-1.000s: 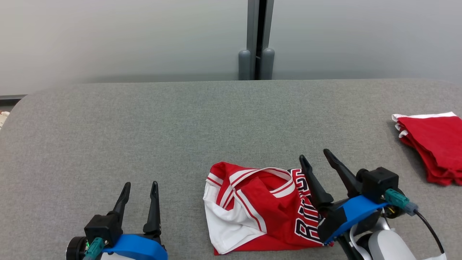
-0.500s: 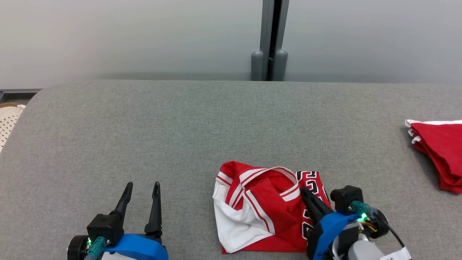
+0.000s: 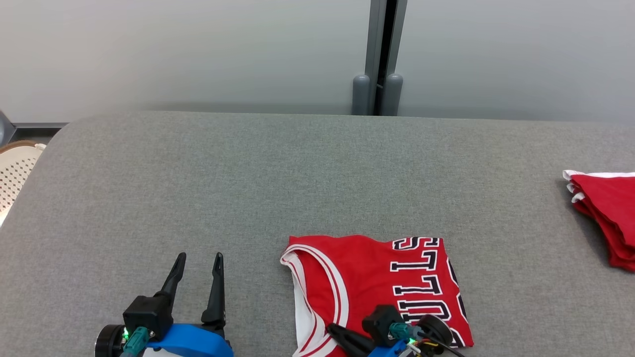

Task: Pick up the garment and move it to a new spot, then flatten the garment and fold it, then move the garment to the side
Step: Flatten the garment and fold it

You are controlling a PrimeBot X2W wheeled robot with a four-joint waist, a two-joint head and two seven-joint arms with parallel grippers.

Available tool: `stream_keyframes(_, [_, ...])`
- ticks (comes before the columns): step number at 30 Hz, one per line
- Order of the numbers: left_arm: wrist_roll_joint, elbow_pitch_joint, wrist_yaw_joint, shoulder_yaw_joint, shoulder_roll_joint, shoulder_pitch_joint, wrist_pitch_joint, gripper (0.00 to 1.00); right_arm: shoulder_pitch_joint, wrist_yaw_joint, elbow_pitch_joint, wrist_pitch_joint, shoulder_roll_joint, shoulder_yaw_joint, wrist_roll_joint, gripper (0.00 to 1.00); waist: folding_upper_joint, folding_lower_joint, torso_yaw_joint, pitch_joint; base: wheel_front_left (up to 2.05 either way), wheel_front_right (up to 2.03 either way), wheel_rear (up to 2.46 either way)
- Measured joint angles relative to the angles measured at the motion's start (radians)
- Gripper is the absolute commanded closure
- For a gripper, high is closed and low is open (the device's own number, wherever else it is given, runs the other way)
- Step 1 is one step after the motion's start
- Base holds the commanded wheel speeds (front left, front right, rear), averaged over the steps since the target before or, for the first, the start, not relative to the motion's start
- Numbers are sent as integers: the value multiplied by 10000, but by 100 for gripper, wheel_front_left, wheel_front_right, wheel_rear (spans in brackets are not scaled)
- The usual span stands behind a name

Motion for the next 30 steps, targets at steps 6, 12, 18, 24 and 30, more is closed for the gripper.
stream_keyframes(6, [-65, -40, 75, 0, 19, 5, 0, 0, -320, 0, 320, -291, -4, 667, 360, 100, 0, 0, -44, 68, 0, 0, 0])
stream_keyframes(12, [0, -59, 73, -67, 56, -73, 0, 0, -788, 0, 280, -1103, -6, 38, 437, 63, 0, 1, -169, 25, 0, 0, 0])
stream_keyframes(18, [15, -48, 59, -81, 27, -326, -2, 0, -860, 0, -63, -1390, -2, -1921, -217, 0, 1, 0, -334, -111, 0, 0, 0])
stream_keyframes(24, [17, 86, -12, -21, -119, -348, -15, 0, 35, 0, -1457, -1427, -6, -4575, -1513, 0, 1, 0, -479, -277, 0, 0, 0])
stream_keyframes(30, [-8, 127, -88, 301, -309, 125, -17, 0, 1406, -2, -2713, -1430, -13, -6671, -2010, 0, 0, 0, -596, -438, 0, 0, 0])
